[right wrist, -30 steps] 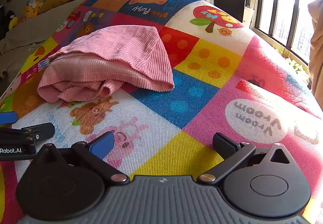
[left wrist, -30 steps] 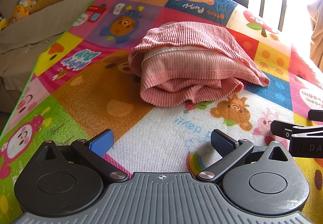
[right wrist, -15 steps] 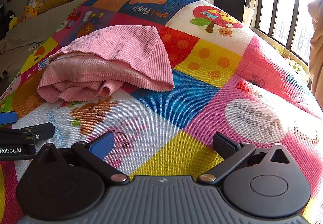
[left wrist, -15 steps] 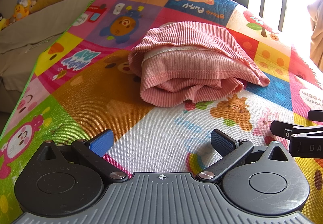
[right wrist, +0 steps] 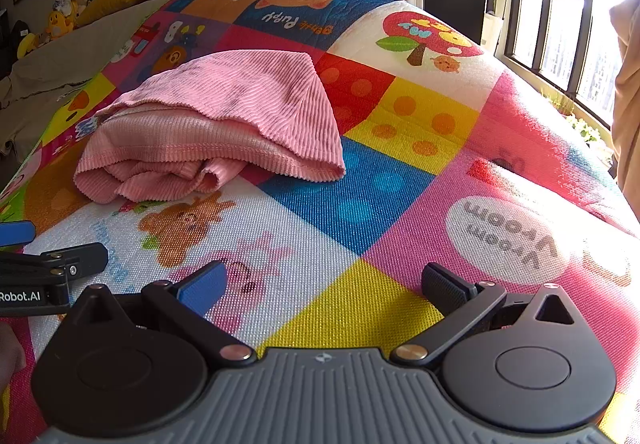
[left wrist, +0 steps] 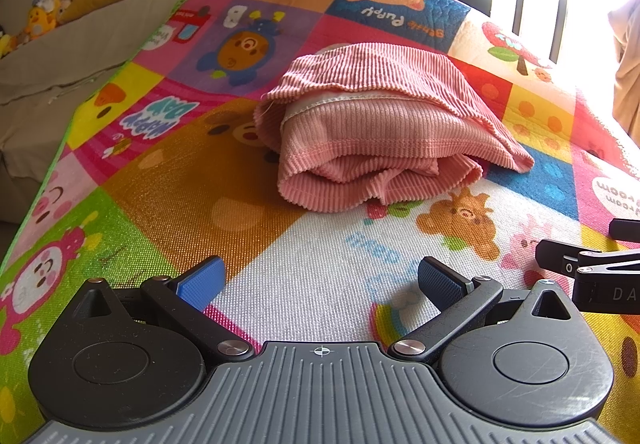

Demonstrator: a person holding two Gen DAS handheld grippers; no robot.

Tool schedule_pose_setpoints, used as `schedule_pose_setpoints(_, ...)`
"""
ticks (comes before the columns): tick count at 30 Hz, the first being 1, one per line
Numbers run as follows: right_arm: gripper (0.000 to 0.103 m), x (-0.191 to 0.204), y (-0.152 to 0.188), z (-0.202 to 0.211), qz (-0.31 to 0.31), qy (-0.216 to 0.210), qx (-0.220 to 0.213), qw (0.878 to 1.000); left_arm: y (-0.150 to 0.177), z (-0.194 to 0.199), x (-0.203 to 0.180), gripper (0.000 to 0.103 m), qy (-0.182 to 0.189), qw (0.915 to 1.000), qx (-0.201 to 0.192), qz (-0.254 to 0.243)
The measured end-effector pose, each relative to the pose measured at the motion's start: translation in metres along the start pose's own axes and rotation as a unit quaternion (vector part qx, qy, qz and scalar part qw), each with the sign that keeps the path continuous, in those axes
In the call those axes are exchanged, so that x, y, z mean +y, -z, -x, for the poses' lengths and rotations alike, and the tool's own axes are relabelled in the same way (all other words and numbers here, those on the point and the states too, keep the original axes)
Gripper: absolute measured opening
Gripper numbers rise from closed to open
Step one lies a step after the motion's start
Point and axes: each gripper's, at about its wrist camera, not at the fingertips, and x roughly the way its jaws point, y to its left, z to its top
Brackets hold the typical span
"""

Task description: Fold clothes

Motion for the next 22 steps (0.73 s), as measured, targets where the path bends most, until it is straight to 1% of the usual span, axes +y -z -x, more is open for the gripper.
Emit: schedule_pose_setpoints(22,0.103,0.0010,-0.0012,-0.0005,0.001,0.000,0.000,1.000,0.0011,0.0010,-0.0001,0.103,-0.007,1.0000,0.002,0.001)
